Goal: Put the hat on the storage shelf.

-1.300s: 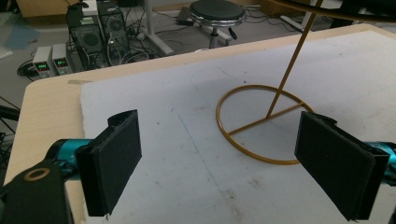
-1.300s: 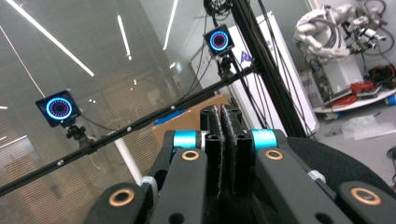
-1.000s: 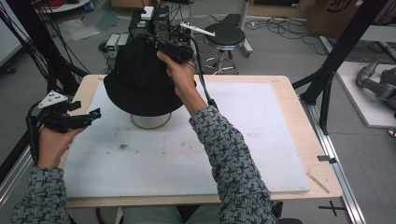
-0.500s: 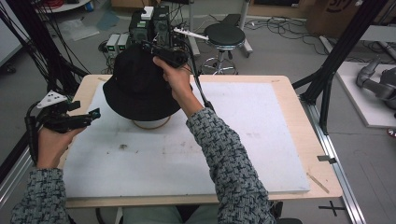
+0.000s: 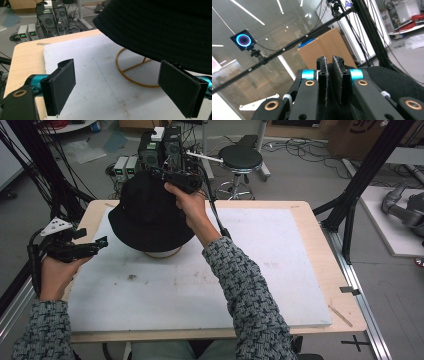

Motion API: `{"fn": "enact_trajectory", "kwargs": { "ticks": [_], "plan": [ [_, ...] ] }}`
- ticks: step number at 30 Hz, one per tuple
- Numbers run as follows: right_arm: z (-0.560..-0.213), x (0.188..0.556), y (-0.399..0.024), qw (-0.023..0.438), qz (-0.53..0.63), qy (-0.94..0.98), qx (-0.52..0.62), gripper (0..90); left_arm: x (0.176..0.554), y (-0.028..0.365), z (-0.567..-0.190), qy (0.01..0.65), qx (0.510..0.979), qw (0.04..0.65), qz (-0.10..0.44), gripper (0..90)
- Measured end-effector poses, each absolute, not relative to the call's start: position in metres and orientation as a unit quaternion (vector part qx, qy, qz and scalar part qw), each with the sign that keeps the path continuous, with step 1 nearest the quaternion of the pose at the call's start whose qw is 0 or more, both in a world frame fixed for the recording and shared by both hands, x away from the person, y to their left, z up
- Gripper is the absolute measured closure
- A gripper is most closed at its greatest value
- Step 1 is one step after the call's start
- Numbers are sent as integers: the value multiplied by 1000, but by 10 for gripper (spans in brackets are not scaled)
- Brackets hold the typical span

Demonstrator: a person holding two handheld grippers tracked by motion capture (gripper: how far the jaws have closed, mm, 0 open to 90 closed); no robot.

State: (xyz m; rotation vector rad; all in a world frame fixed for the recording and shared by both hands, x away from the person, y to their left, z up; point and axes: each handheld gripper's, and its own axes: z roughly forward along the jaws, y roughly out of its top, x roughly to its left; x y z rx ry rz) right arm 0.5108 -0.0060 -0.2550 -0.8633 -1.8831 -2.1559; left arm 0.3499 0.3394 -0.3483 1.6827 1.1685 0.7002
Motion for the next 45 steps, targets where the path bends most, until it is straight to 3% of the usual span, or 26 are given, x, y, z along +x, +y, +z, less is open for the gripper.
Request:
{"fn": "enact_trajectory", "kwargs": {
  "ticks": [24,35,45],
  "plan": [
    [-272,509,-4,62,-693,-656,-292,827,350,338,-350,477,687,469,284,149],
    [-264,509,-17,29,-695,-653,-300,673,350,339,-349,476,688,468,284,149],
    [-263,511,-63,-15,-691,-644,-327,613,350,339,-349,476,689,466,284,149]
  ]
}}
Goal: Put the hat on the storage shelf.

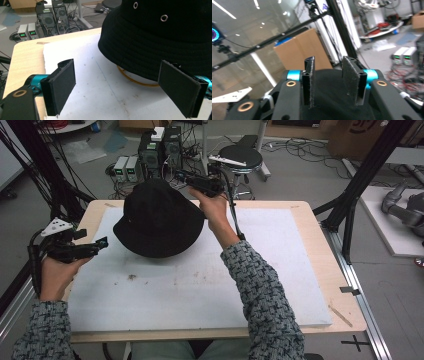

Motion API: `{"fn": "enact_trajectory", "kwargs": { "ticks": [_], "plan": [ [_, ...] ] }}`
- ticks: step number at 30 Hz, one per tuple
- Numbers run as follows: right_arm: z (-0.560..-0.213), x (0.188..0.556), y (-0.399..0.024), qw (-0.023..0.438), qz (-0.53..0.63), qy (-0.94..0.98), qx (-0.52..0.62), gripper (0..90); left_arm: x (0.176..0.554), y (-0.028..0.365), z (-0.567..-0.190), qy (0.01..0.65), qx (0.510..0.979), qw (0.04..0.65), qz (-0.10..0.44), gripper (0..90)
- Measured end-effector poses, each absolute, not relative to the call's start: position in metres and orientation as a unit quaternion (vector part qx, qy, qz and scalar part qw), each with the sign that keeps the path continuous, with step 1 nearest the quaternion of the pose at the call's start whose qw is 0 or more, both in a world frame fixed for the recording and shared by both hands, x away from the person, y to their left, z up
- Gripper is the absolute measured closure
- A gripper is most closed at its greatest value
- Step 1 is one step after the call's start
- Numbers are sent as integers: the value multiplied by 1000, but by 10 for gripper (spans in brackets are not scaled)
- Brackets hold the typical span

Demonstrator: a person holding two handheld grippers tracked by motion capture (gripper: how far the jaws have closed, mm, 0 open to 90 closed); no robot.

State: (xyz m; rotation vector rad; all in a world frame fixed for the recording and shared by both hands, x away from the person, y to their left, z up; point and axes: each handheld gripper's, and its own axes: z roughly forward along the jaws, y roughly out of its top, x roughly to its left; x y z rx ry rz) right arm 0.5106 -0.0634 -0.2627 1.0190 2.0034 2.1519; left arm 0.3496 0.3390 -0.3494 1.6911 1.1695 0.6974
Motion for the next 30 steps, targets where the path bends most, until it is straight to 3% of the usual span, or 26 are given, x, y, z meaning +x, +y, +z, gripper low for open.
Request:
{"fn": "enact_trajectory", "kwargs": {
  "ticks": [17,23,30],
  "plan": [
    [-262,483,-143,123,650,655,365,400,350,338,-350,478,689,466,283,149],
    [-269,464,-167,187,616,667,375,312,351,337,-351,478,690,464,282,149],
    [-282,444,-195,214,592,671,392,215,351,337,-351,477,691,465,281,149]
  ]
}}
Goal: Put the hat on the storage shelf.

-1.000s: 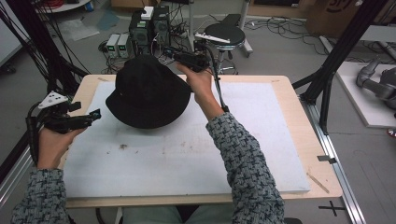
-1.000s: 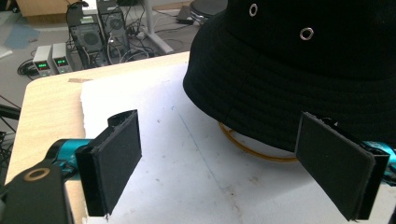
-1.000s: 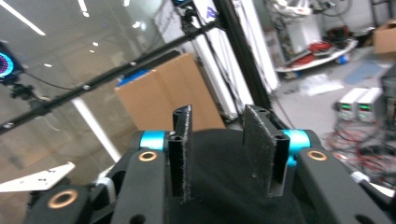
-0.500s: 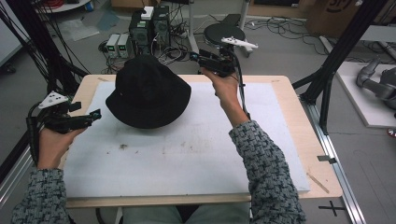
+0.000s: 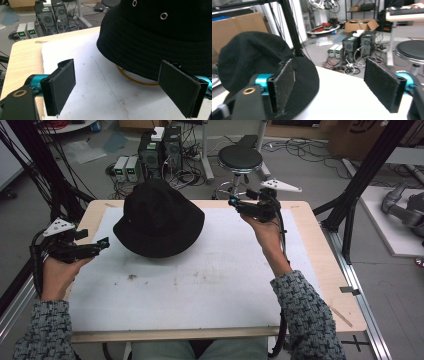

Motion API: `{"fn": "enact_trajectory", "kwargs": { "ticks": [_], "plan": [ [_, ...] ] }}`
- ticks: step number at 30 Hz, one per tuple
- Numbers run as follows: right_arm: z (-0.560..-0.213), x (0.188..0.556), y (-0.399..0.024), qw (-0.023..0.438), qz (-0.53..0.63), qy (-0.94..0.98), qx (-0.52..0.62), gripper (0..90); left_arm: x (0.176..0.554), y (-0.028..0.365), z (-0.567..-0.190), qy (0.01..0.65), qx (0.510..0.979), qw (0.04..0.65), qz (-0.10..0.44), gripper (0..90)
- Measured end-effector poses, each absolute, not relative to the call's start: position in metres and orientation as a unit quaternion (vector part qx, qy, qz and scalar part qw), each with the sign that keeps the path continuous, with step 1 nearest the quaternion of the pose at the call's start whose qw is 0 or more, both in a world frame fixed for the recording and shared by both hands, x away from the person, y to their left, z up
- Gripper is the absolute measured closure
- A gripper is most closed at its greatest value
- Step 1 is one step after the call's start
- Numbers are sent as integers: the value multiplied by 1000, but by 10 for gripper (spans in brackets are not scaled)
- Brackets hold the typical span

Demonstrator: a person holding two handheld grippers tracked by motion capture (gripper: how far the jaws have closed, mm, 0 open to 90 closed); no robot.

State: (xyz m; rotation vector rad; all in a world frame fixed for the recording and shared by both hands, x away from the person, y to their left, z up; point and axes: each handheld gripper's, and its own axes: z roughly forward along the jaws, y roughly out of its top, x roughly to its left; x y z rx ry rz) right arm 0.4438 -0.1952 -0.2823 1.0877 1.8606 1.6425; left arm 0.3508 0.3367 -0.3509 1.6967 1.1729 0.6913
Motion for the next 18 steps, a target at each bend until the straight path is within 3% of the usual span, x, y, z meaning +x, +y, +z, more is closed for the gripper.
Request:
{"fn": "enact_trajectory", "kwargs": {
  "ticks": [6,18],
  "plan": [
    [-302,427,-218,224,573,667,420,128,354,336,-350,477,690,467,280,149],
    [-344,394,-253,257,527,688,428,107,362,335,-354,482,692,461,277,149]
  ]
}}
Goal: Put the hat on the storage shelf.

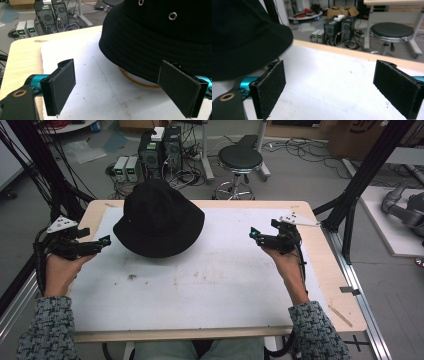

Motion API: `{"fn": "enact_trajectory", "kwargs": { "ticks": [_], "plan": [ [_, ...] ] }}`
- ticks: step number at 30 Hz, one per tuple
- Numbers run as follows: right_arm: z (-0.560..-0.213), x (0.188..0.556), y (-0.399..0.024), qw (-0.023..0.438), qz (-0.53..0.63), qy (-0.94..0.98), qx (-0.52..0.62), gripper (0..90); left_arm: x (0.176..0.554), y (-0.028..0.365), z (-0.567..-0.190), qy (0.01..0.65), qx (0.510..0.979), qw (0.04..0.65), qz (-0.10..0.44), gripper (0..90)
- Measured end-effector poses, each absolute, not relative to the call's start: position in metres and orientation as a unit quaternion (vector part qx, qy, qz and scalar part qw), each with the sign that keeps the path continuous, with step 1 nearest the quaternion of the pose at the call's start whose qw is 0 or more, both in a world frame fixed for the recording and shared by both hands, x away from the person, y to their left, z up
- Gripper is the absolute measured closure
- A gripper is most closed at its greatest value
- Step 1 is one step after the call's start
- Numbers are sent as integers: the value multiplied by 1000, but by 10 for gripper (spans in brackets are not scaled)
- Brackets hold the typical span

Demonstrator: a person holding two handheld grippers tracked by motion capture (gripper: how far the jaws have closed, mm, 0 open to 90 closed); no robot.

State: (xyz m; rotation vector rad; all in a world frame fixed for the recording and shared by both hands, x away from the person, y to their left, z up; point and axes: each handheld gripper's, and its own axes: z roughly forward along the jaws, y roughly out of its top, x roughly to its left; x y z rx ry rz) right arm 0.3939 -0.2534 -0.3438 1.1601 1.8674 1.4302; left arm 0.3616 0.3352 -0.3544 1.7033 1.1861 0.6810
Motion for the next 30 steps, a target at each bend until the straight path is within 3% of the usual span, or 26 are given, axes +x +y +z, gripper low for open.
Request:
{"fn": "enact_trajectory", "kwargs": {
  "ticks": [30],
  "plan": [
    [-356,385,-260,249,528,688,431,107,361,333,-354,480,695,457,280,149]
  ]
}}
